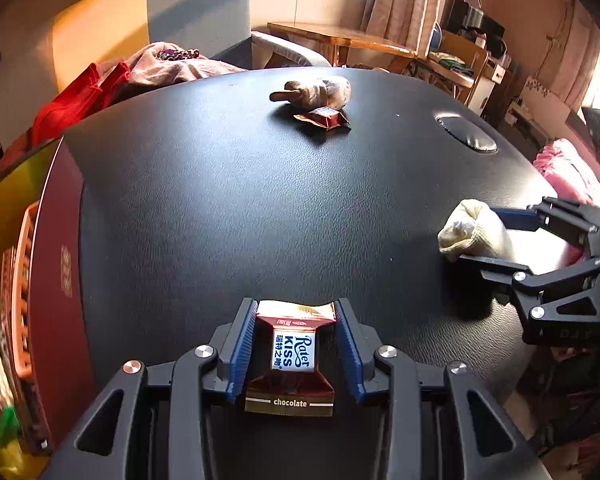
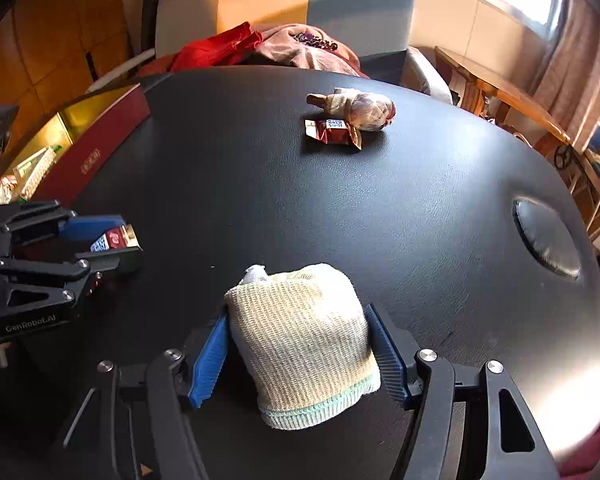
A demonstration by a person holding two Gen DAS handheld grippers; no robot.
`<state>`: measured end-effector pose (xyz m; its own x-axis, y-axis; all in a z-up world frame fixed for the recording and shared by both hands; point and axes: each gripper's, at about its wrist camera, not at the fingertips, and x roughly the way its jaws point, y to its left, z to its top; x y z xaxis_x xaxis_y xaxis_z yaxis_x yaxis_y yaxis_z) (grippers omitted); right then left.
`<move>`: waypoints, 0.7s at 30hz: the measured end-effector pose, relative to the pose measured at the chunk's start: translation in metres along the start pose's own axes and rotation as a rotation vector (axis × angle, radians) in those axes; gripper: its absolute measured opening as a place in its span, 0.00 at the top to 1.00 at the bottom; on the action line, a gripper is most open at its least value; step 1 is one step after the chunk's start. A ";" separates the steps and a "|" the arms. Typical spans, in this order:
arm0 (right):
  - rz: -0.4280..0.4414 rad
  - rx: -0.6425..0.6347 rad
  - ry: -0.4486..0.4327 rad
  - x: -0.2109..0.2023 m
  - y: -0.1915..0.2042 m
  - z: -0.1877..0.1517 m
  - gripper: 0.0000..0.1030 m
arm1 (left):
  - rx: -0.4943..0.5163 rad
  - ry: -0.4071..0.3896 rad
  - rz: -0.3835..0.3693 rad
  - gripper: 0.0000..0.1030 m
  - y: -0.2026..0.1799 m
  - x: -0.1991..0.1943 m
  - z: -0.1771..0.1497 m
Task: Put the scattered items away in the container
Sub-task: 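Carry the chocolate and knit cap toward the gold box with both grippers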
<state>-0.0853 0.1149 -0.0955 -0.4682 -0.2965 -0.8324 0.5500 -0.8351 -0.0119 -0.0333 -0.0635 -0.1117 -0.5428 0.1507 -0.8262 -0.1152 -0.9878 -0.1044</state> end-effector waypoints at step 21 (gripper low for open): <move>0.067 0.211 -0.084 -0.016 0.015 -0.001 0.36 | -0.054 -0.111 0.007 0.62 0.019 -0.047 -0.006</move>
<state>-0.0687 0.1072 -0.0827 -0.4961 -0.3843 -0.7786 0.4294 -0.8880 0.1647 -0.0050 -0.0893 -0.0780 -0.6329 0.1444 -0.7606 -0.0681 -0.9890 -0.1310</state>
